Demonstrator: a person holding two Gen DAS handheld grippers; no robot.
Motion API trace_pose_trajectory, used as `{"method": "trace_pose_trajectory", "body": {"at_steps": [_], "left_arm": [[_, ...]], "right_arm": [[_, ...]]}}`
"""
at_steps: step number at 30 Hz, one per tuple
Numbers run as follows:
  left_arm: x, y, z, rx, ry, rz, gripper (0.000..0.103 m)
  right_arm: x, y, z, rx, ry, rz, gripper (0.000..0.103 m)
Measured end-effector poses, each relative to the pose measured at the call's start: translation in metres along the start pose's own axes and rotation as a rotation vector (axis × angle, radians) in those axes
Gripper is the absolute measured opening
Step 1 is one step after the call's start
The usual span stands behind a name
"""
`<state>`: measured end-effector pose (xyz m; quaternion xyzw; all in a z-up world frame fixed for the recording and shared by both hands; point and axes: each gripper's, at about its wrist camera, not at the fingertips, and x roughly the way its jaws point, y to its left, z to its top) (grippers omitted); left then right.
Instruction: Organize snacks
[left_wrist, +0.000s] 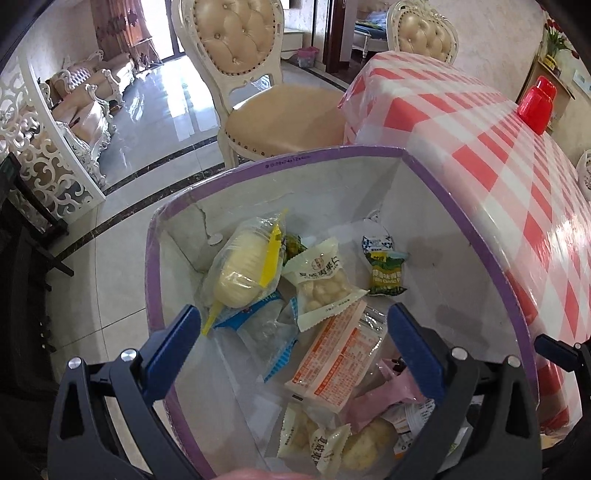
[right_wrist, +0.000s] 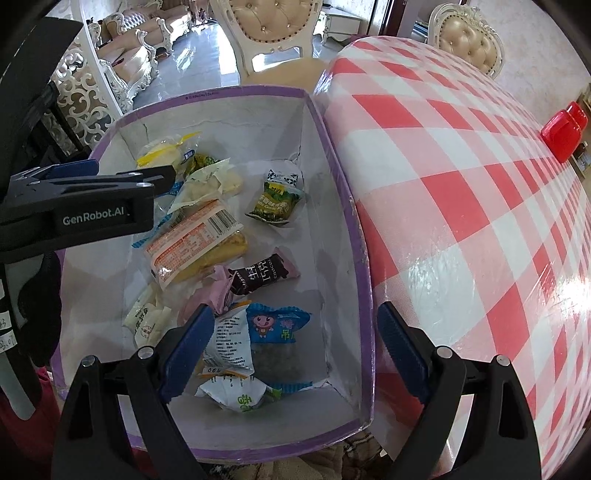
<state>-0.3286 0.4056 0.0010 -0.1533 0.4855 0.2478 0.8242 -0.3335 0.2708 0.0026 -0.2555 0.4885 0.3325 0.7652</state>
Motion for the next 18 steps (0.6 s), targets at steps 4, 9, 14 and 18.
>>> {"method": "trace_pose_trajectory", "body": {"at_steps": [4, 9, 14, 18], "left_arm": [[0.0003, -0.0012, -0.0006, 0.007, 0.003, 0.002, 0.101], [0.0014, -0.0008, -0.0009, 0.009, 0.007, 0.008, 0.101], [0.0036, -0.0013, 0.0, 0.009, 0.011, 0.011, 0.101], [0.0041, -0.0035, -0.0001, 0.014, 0.013, 0.013, 0.101]], "right_arm": [[0.0015, -0.0001, -0.0012, 0.001, 0.004, 0.002, 0.086], [0.0022, -0.0002, -0.0016, 0.003, 0.005, 0.004, 0.086], [0.0028, 0.0001, -0.0017, 0.002, 0.006, 0.002, 0.087], [0.0036, 0.0006, -0.0023, 0.002, 0.009, 0.003, 0.086]]}}
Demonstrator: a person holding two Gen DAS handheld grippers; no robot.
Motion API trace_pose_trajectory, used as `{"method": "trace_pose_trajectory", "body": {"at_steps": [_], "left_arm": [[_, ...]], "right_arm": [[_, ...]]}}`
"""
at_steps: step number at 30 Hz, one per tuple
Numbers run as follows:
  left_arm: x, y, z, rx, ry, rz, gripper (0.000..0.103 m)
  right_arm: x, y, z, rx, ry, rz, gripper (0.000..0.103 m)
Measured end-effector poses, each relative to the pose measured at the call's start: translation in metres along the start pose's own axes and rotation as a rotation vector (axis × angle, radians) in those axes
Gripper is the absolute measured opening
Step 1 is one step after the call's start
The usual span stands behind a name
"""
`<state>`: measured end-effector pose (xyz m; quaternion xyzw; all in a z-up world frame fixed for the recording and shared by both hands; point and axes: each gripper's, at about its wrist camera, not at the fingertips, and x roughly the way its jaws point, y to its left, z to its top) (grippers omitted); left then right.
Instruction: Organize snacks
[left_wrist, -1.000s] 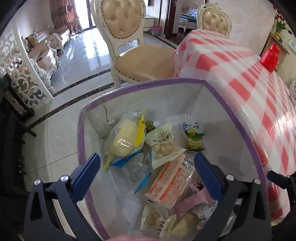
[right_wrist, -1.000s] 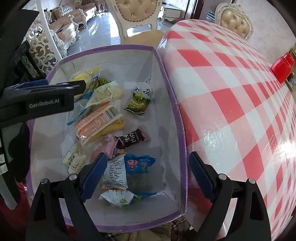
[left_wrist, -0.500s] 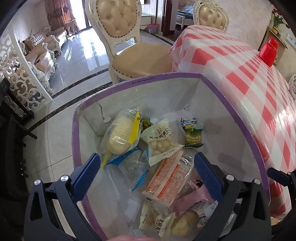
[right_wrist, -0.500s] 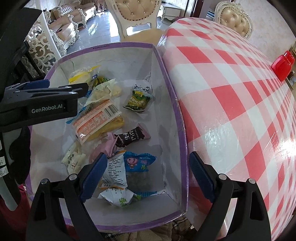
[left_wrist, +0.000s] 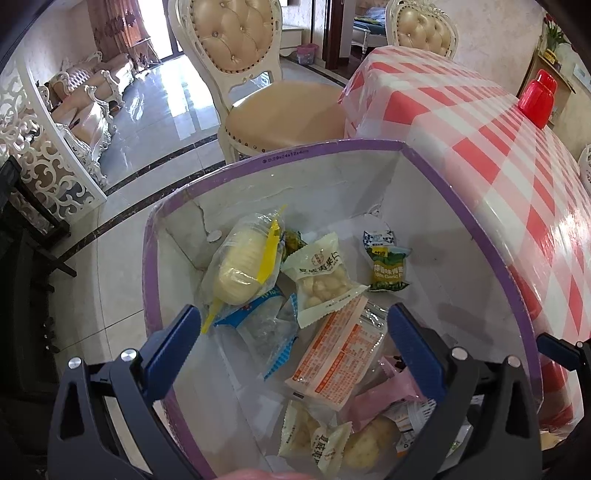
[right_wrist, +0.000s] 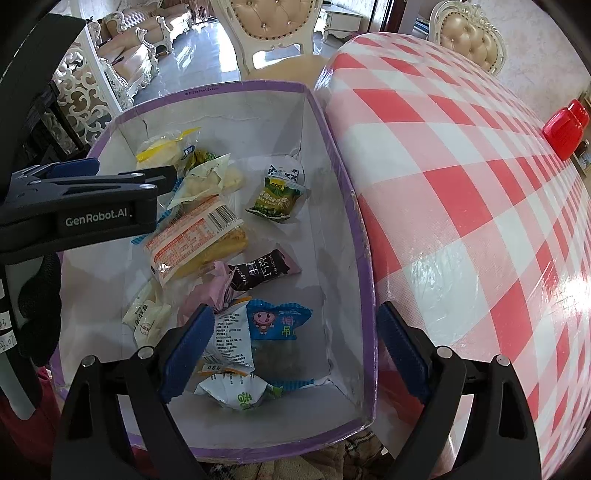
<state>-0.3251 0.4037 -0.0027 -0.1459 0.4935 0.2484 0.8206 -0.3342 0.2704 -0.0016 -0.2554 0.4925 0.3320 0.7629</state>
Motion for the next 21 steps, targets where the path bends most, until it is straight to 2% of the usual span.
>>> {"method": "trace_pose_trajectory", "body": {"at_steps": [21], "left_arm": [[0.0027, -0.007, -0.0026, 0.019, 0.014, 0.004, 0.101]], "right_arm": [[0.0038, 0.0008, -0.0051, -0.002, 0.012, 0.003, 0.087]]}}
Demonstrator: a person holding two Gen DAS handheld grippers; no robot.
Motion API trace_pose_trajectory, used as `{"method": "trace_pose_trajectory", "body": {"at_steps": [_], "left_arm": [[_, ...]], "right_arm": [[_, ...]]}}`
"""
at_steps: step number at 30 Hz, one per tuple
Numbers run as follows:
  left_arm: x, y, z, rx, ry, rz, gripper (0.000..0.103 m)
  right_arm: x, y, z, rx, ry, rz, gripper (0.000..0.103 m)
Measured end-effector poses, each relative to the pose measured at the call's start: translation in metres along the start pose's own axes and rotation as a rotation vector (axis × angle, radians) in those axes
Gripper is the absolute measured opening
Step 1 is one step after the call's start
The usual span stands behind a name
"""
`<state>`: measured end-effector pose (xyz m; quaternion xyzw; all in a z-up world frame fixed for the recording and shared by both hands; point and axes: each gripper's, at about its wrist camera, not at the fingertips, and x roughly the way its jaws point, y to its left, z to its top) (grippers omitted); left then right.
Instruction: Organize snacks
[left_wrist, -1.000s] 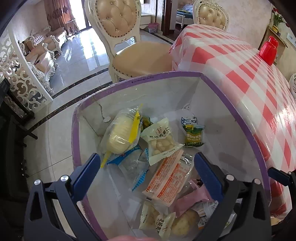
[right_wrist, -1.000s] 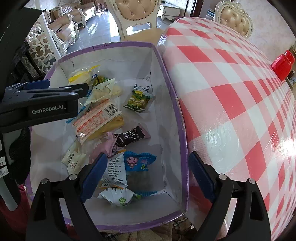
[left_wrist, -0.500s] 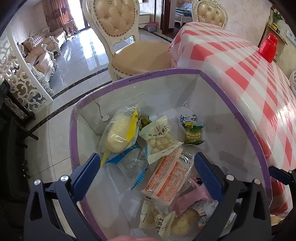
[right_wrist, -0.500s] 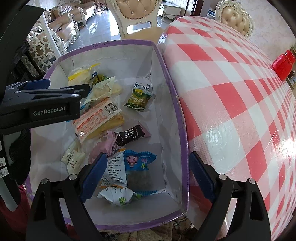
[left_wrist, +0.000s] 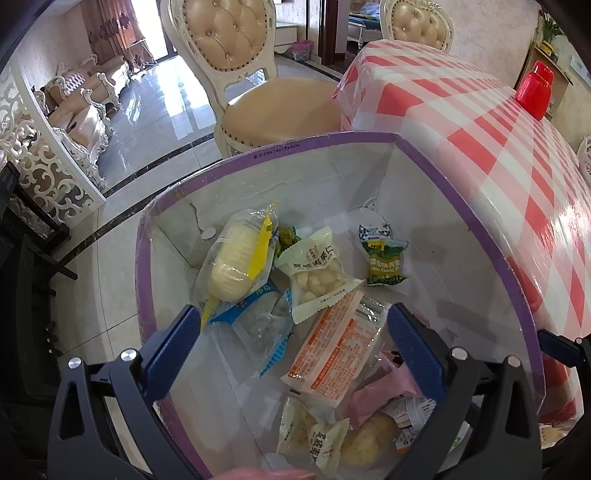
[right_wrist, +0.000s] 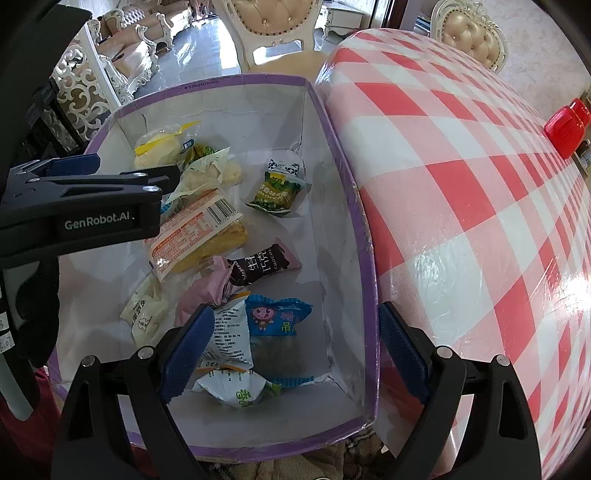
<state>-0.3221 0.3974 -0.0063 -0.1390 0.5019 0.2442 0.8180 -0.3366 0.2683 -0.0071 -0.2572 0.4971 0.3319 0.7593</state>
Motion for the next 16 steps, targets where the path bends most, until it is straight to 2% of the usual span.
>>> {"method": "trace_pose_trajectory", "body": {"at_steps": [7, 10, 16], "left_arm": [[-0.0009, -0.0015, -0.0029, 0.009, -0.008, 0.023, 0.101], [0.0007, -0.0021, -0.0019, 0.006, 0.008, 0.001, 0.101], [-0.0008, -0.0057, -0.001, 0.01, 0.015, 0.008, 0.101]], "right_arm": [[0.0005, -0.0003, -0.0013, -0.001, 0.005, 0.001, 0.087], [0.0005, -0.0017, -0.0032, 0.002, 0.006, 0.008, 0.087], [-0.0034, -0.0043, -0.0079, 0.004, -0.002, 0.021, 0.086]]}}
